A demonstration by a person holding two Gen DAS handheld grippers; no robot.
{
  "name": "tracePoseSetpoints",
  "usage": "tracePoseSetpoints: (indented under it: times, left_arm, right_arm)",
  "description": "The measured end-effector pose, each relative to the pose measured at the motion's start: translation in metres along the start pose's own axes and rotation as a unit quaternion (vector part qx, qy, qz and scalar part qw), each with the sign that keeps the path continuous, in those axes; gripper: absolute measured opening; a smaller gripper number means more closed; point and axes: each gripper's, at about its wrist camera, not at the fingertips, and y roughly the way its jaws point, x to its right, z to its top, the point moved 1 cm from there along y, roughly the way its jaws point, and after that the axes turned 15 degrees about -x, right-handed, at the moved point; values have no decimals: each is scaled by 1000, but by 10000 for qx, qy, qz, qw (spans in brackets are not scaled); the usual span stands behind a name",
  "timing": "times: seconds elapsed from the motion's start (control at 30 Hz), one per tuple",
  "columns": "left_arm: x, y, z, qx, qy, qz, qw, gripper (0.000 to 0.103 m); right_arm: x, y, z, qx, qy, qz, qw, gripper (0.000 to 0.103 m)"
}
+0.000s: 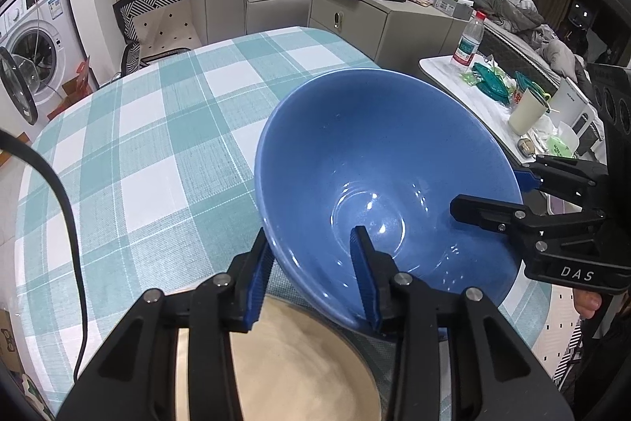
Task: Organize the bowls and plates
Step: 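Lift the gripped blue bowl stack and carry it over the cream plates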
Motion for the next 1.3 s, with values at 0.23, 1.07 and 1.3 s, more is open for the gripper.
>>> tracePoseSetpoints:
  times: [0.23, 1.07, 1.3]
  left_arm:
    - [-1, -11, -4, 106, -24, -6, 9999, 38]
    - [-16, -42, -21, 321, -214, 199, 9991, 38]
    - [-27, -52, -33, 405, -349, 270, 9982, 38]
  right_arm:
    - [-6, -9, 0, 86, -70, -40, 9999, 46]
    - [-43, -31, 1, 266, -459, -21, 9986, 46]
    - [-63, -35, 1, 304, -657, 34, 9974, 46]
